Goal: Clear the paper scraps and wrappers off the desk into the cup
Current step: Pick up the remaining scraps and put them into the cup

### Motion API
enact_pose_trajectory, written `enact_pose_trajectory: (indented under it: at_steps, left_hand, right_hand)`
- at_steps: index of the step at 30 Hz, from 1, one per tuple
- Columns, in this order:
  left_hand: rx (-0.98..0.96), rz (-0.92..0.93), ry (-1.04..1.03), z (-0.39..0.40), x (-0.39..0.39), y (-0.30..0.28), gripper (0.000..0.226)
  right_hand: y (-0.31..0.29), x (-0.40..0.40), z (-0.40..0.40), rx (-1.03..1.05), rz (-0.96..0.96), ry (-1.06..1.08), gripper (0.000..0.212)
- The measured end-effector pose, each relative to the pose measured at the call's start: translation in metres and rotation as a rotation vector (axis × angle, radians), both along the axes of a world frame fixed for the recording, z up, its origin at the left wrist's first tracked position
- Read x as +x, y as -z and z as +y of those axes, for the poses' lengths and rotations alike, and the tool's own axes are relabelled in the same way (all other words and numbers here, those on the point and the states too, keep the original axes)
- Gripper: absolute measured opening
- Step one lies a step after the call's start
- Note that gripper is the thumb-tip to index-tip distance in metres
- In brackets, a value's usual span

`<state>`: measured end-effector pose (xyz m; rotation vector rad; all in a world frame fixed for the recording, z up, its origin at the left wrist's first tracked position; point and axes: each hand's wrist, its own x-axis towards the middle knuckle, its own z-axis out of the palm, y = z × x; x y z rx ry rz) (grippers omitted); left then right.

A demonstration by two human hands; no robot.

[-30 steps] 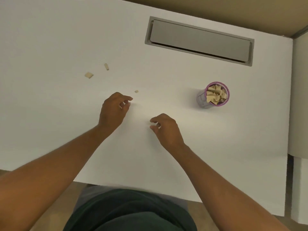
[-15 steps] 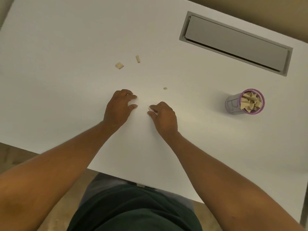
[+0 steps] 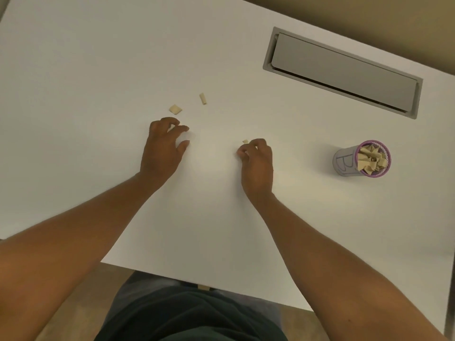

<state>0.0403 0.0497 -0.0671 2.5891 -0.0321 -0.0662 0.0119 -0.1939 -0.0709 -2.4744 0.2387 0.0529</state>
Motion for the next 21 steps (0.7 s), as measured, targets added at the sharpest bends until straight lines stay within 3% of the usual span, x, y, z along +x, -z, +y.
enact_pose_trajectory:
  at_steps: [3,7,12,18,21]
  left_hand:
    - [-0.013,0.014,-0.033,0.005,0.018,0.005,0.045]
    - [0.06,0.044,-0.046,0.003,0.038,0.011,0.052]
    - [0.116,-0.01,-0.023,0.004,0.052,0.014,0.043]
    - [0.267,0.016,0.054,0.002,0.066,0.009,0.035]
    - [0.19,0.0,-0.023,-0.003,0.075,0.0,0.036]
  right_hand:
    - [0.0,0.029,-0.014,0.021,-0.036,0.031,0.017]
    - [0.004,0.043,-0.029,-0.122,-0.008,-0.22,0.013]
    - [0.006,0.048,-0.028,-0.216,0.041,-0.391,0.014]
    - [-0.001,0.057,-0.017,-0.142,0.113,-0.41,0.018]
    - [0.003,0.058,-0.012,-0.117,0.153,-0.363,0.018]
